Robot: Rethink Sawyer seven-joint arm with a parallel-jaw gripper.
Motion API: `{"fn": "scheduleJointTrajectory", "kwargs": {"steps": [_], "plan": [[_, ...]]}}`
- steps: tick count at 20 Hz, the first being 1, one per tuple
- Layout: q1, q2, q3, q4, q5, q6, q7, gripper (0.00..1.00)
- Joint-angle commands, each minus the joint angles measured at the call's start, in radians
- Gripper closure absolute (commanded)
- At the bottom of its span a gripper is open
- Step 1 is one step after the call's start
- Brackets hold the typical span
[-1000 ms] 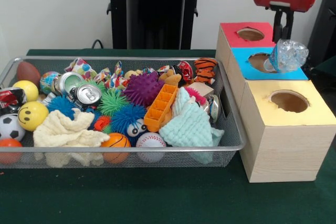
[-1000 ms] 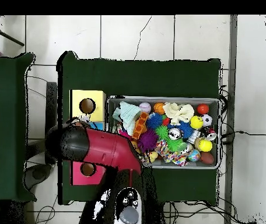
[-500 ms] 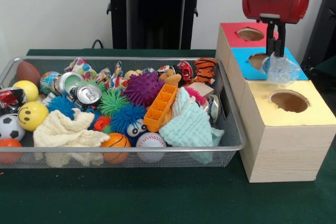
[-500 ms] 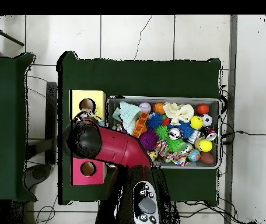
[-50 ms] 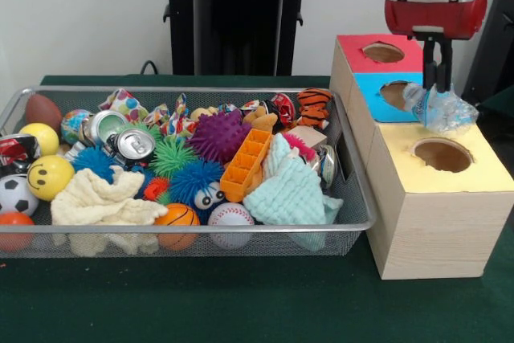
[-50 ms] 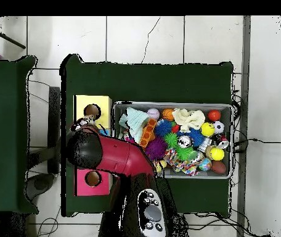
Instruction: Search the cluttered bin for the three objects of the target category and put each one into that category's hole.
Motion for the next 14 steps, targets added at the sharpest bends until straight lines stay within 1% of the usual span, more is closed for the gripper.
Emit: {"fn": "scheduleJointTrajectory", "kwargs": {"steps": [1,2,4,8,14], "plan": [[0.01,-0.017,0.088,0.09,0.017,-0.08,0.165,1.0],[0.007,-0.02,0.095,0.098,0.02,-0.091,0.17,1.0],[0.005,-0.025,0.093,0.1,0.025,-0.08,0.173,1.0],[0.007,-0.03,0.076,0.096,0.043,-0.014,0.181,1.0],[-0.014,-0.039,0.095,0.118,0.051,-0.002,0.165,1.0]]}}
